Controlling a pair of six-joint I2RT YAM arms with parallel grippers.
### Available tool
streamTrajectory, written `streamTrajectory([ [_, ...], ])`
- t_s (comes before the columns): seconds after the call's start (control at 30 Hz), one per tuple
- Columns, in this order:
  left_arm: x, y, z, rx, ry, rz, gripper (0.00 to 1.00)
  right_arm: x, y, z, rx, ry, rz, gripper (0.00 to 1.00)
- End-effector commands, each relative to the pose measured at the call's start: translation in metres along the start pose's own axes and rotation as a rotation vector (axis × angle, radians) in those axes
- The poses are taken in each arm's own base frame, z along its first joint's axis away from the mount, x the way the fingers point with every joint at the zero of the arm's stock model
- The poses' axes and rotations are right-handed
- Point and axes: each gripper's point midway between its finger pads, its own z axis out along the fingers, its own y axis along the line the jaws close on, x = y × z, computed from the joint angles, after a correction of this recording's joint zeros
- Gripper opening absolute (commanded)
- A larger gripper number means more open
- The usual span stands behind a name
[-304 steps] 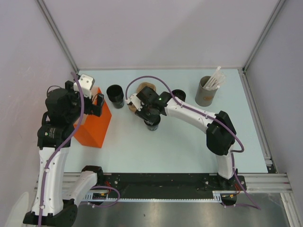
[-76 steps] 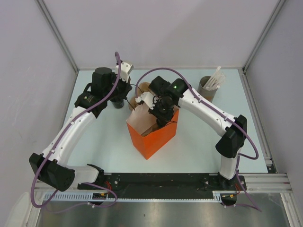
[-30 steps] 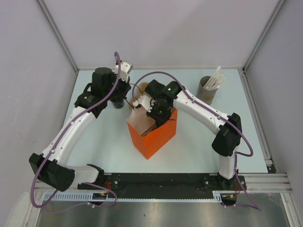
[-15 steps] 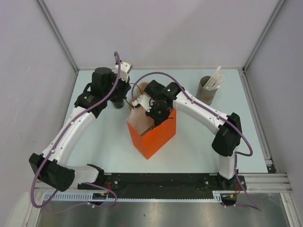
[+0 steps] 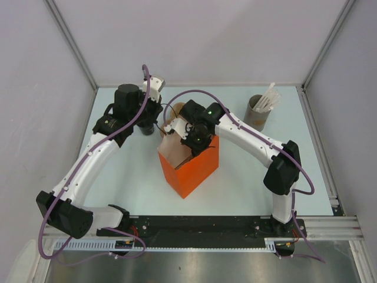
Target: Pack the takeout coffee
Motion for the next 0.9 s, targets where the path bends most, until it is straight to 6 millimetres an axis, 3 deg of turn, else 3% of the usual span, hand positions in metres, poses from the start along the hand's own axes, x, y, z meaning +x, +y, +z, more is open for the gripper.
streamTrajectory([
  [0.0, -0.0124, -0.0011, -0.0095, 0.000, -0.051, -0.023, 0.00, -0.0064, 0.0019, -0.0149, 0.025, -0.046, -0.004, 0.00],
  [0.87, -0.0112, -0.0011, -0.0105, -0.001, -0.049, -0.024, 0.01, -0.0130, -0.0002, -0.0118, 0.019, -0.071, -0.004, 0.00],
])
